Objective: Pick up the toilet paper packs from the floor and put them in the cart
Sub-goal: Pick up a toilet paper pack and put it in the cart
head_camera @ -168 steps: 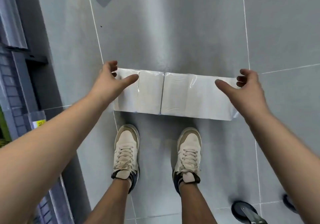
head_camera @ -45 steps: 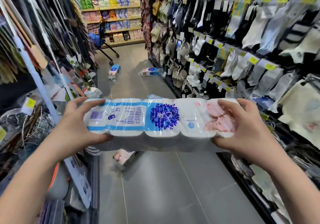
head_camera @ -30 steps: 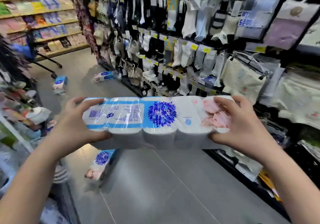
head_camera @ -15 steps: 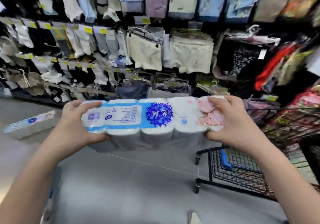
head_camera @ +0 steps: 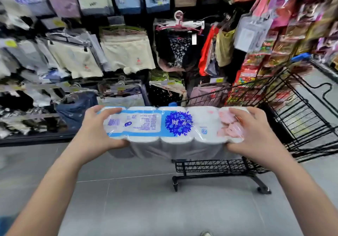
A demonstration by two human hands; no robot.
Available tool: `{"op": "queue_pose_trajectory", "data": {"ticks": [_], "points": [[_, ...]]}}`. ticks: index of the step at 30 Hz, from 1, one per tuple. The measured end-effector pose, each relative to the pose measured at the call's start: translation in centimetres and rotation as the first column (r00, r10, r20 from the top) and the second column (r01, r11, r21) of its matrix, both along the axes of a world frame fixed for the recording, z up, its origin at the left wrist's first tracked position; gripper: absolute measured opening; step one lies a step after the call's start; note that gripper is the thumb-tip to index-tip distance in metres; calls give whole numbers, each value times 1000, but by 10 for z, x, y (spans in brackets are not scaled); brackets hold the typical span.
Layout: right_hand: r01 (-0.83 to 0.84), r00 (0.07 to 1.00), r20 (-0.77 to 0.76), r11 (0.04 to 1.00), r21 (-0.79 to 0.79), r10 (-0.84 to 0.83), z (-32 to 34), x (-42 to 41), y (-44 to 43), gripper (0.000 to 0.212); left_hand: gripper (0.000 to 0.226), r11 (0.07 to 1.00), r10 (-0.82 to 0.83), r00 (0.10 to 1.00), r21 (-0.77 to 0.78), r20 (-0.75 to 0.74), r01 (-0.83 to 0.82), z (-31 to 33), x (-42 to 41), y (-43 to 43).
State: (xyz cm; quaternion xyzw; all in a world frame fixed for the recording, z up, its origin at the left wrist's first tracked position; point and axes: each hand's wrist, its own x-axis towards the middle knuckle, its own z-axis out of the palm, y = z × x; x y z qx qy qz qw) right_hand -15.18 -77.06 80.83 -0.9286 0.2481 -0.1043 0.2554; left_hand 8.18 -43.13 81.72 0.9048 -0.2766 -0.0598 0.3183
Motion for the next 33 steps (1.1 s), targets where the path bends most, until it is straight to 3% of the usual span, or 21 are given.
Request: {"op": "queue_pose_trajectory", "data": {"ticks": [8,15,33], "points": [[126,992,-32,992,24,-125,-18,-78,-118,99,94,996,-93,996,-13,-6,93,-32,-45,-142],[181,983,-25,983,41,-180,-27,-108,-178,100,94,989,-145,989,-10,-18,145,-43,-55,-215],[264,950,-197,960,92,-242,-75,-38,-249,97,104,990,-105,979,76,-175,120,-105,1,-295]]}}
